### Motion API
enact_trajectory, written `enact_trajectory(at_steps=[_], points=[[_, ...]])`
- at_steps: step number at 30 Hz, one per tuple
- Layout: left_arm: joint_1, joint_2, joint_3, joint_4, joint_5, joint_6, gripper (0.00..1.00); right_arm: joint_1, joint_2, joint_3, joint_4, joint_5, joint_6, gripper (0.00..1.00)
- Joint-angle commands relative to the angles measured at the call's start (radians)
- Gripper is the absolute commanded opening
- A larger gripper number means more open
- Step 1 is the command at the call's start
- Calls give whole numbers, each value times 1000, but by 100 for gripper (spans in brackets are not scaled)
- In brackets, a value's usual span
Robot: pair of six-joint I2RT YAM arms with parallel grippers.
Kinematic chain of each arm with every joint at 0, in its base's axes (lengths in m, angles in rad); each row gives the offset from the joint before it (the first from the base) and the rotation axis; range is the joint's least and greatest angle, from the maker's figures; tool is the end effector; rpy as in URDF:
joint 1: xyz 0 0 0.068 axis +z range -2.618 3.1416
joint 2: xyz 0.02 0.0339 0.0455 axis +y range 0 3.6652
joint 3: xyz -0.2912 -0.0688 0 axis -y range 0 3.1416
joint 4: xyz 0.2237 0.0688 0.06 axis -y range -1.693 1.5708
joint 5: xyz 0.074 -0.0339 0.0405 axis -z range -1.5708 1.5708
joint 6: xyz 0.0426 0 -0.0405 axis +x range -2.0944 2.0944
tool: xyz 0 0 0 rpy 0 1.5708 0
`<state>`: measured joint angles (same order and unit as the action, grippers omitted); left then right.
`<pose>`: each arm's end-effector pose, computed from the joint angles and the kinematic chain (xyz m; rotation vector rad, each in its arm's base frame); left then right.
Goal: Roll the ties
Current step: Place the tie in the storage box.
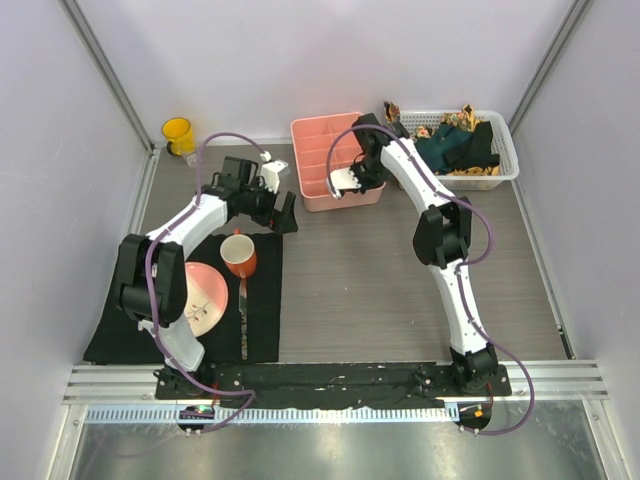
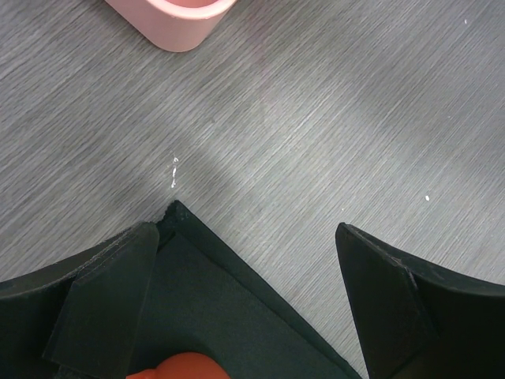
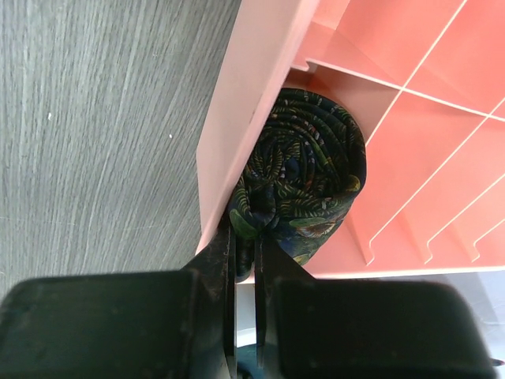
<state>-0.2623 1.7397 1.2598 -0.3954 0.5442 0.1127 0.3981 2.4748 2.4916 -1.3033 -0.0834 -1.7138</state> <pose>0.3476 -0.1162 0.2657 0.6841 2.3066 -0.7309 0.4634 0.1987 0.2456 -2.4994 1.3944 -0.1559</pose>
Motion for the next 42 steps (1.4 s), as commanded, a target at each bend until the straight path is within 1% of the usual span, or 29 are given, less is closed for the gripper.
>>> enact_trajectory(at_steps=[1, 7, 10, 13, 15, 17, 19, 22, 23, 25, 26, 27, 28, 29, 32, 33, 36, 38, 39, 41, 42], points=[[6, -51, 3, 27, 37, 15, 100, 13, -56, -139, -200, 10, -44, 1], [6, -62, -8, 21, 49, 12, 100, 31, -198, -313, -203, 7, -56, 1], [6, -71, -13, 13, 56, 12, 100, 31, -258, -373, -203, -10, -70, 1], [6, -71, -17, 13, 60, 12, 100, 33, -246, -392, -202, 4, -64, 1], [6, -68, -14, 9, 63, 13, 100, 33, -209, -361, -203, 8, -12, 2], [6, -62, -11, 7, 65, 15, 100, 33, -153, -310, -202, 19, 11, 11], [6, -55, -7, 6, 68, 13, 100, 35, -120, -265, -202, 36, 34, 19], [6, -54, -5, 4, 66, 13, 100, 35, -86, -225, -200, 37, 30, 21], [6, -52, -7, 6, 66, 15, 100, 35, -80, -221, -202, 37, 25, 23], [6, -52, -7, 6, 62, 13, 100, 35, -77, -197, -202, 39, 34, 30], [6, -52, -7, 6, 57, 13, 100, 35, -80, -186, -202, 42, 40, 36], [5, -55, -7, 7, 50, 13, 100, 35, -85, -172, -200, 43, 49, 38], [6, -57, -7, 10, 43, 9, 100, 35, -96, -172, -202, 47, 54, 40], [6, -63, -4, 18, 31, 8, 100, 31, -108, -174, -202, 43, 57, 47], [5, -71, 9, 24, 25, 13, 100, 31, -172, -192, -198, 18, 65, 56], [6, -74, 16, 24, 26, 16, 100, 31, -200, -200, -194, 13, 68, 62], [5, -74, 42, 13, 25, 36, 100, 31, -240, -203, -191, -15, 83, 69], [5, -72, 61, 6, 16, 51, 100, 31, -278, -209, -180, -26, 95, 71], [5, -74, 65, 4, -1, 53, 100, 31, -293, -226, -172, -36, 117, 74], [6, -81, 76, 7, -26, 67, 100, 28, -349, -253, -139, -42, 140, 76], [5, -88, 79, 15, -70, 65, 100, 25, -373, -287, -120, -55, 167, 77]])
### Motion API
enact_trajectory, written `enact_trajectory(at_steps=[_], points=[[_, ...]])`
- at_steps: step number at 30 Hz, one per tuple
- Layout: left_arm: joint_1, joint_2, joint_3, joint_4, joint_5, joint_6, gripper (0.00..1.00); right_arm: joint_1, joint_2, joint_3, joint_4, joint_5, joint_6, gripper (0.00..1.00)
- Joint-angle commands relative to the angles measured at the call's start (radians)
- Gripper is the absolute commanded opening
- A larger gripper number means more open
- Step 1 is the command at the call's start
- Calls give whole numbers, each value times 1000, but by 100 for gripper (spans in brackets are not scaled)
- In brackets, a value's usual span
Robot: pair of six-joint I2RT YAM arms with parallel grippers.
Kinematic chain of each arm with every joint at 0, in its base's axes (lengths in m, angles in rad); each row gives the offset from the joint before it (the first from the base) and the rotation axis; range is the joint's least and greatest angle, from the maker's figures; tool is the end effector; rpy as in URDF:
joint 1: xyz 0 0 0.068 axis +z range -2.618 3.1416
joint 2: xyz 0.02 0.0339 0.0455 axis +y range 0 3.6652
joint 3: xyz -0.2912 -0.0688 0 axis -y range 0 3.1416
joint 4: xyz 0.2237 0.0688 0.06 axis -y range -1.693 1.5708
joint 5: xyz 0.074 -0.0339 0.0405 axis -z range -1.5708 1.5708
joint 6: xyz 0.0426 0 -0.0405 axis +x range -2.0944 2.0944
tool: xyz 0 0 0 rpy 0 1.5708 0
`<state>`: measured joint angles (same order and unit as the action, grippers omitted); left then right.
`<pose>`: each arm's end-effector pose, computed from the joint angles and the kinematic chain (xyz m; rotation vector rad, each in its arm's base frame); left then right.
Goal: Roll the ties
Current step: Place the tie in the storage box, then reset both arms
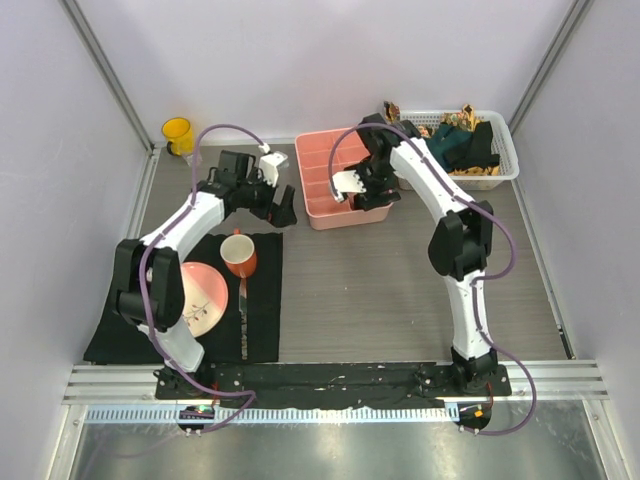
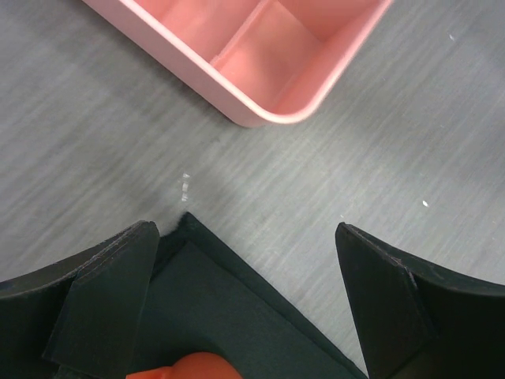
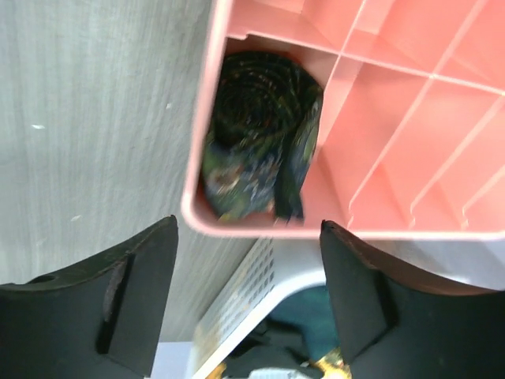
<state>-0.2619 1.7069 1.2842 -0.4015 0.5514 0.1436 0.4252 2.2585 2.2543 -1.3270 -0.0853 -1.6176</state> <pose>0.3449 -0.1156 0.2840 0.7243 2.2373 -0.7142 0.4143 0.1916 0.2845 -2.4761 1.4986 -0.0934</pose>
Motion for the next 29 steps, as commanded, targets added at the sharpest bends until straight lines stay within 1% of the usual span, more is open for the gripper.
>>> enact_trajectory(at_steps=[1, 2, 3, 4, 5, 6, 7, 9, 10, 12, 13, 14, 16, 17, 20, 21, 26, 27, 29], points=[[6, -65, 64, 38, -108, 36, 100, -2, -199, -68, -75, -57, 94, 82], [4, -72, 70, 47, -137, 36, 100, -6, -224, -88, -17, -63, 119, 84], [6, -79, 78, 58, -162, 33, 100, -8, -246, -117, 15, -68, 184, 87], [6, -93, 86, 82, -221, 25, 100, -11, -264, -128, 55, -86, 233, 91], [4, -99, 102, 96, -257, 11, 100, -16, -308, -134, 145, -102, 284, 92], [6, -98, 119, 107, -299, -24, 100, -34, -327, -134, 200, -119, 362, 98], [4, -84, 189, 60, -344, -16, 100, -46, -349, -139, 342, -152, 548, 98], [4, -50, 289, -29, -360, 7, 100, -95, -417, -198, 515, -133, 794, 99], [4, -23, 416, -154, -320, 31, 100, -114, -442, -232, 663, -98, 991, 100], [4, 60, 536, -259, -304, 37, 100, -175, -502, -324, 759, -80, 1128, 100], [6, 83, 620, -302, -318, -25, 100, -195, -514, -350, 802, -74, 1245, 100], [4, 124, 656, -316, -364, -57, 100, -210, -524, -372, 814, -55, 1300, 100], [6, 160, 746, -371, -390, -113, 100, -274, -531, -427, 816, -50, 1410, 100], [4, 189, 763, -381, -421, -125, 100, -296, -534, -449, 815, -82, 1497, 100], [1, 209, 770, -404, -435, -137, 100, -367, -556, -583, 833, -136, 1594, 99], [-8, 206, 756, -393, -458, -163, 100, -374, -565, -661, 842, -154, 1605, 99], [-49, 166, 575, -364, -514, -203, 100, -382, -665, -927, 945, -192, 1668, 100], [-54, 149, 526, -356, -516, -205, 100, -382, -678, -949, 965, -200, 1673, 100], [-62, 135, 494, -341, -521, -220, 100, -382, -706, -973, 971, -206, 1685, 100]])
